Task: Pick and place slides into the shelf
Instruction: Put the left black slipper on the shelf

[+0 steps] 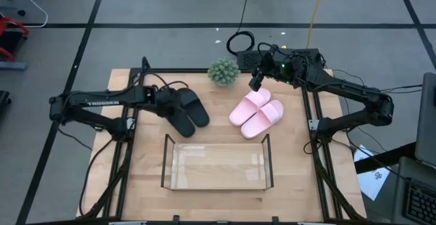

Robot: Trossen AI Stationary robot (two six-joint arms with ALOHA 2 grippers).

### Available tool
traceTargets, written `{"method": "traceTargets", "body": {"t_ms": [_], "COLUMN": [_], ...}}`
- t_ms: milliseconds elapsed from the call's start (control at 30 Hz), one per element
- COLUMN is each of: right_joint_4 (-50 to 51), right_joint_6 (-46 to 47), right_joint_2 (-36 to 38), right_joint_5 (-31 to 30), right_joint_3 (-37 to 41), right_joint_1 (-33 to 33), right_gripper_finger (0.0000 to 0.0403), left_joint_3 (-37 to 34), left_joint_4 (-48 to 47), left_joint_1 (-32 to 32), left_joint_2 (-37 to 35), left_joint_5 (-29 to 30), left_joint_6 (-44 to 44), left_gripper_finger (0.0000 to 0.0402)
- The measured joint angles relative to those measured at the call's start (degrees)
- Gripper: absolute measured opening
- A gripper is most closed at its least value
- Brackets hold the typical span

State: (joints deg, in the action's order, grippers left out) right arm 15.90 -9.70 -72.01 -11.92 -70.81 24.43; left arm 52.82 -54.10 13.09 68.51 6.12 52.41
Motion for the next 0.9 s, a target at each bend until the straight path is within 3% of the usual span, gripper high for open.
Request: {"method": "traceTargets", "body": {"t_ms": [300, 700, 900], "right_joint_4": [0.9, 1.2, 1.3], "right_joint_6": [0.0, -0.1, -0.5], "right_joint_2": [0.0, 0.0, 0.0], "right_joint_5": [0.0, 0.0, 0.0], "right_joint_3": [0.0, 0.0, 0.0], "right_joint_1": [0.0, 0.0, 0.0], "right_gripper_finger": [0.0153, 0.0153, 0.0153], "left_joint_3": [0.0, -4.4, -5.1], "left_joint_4": [-2.9, -2.3, -1.8], "left_joint_1": [13.3, 31.5, 35.7], "left_joint_2": [-2.6, 0.9, 0.9], "left_joint_5": [-9.0, -28.5, -30.7], "left_joint_6": [-14.8, -33.2, -37.2], "left_gripper_finger": [0.0104, 0.0104, 0.0104]}}
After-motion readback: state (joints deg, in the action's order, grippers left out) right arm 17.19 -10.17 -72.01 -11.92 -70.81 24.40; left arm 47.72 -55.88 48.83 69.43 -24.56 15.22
